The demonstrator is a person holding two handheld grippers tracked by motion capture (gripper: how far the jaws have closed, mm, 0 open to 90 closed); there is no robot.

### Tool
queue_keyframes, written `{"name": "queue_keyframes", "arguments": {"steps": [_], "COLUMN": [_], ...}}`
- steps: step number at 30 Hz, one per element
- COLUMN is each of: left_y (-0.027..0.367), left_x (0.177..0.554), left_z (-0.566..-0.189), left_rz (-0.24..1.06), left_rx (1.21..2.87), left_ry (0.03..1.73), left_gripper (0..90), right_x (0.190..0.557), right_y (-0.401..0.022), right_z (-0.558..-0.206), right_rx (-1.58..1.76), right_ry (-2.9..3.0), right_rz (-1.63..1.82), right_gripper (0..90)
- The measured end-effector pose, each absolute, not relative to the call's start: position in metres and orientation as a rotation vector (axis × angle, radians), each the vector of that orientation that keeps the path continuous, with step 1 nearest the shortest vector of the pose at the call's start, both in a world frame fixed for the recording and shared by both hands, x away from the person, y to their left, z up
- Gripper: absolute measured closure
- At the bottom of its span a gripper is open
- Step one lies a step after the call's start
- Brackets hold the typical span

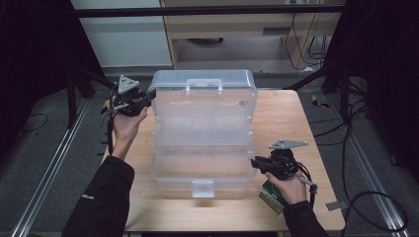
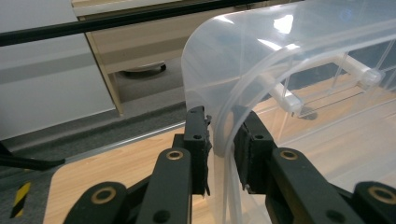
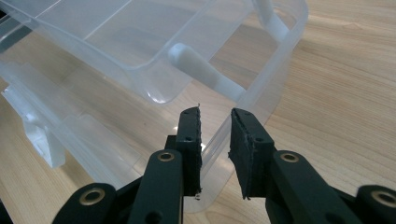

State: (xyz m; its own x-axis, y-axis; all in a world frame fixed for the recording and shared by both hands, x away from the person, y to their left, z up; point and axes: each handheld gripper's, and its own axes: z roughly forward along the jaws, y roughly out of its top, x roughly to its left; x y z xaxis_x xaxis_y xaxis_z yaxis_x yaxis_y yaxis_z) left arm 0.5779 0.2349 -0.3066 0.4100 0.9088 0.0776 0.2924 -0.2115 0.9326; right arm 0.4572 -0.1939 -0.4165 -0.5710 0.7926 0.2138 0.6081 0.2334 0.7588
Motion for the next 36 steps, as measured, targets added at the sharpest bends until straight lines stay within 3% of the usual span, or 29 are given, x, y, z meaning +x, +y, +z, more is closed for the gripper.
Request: {"name": "queue_keyframes", "arguments": {"steps": [36], "left_y": [0.228], "left_x": [0.648], "left_z": [-0.319], "left_rz": [0.777], "left_rx": [1.778], "left_ry": [1.136], "left_gripper": [76.7], "right_x": [0.458], "right_y": [-0.192], "right_z": [-0.417], "right_rx": [1.328], "right_ry": [2.284], "right_rz": [1.233], "right_gripper": [72.1]}}
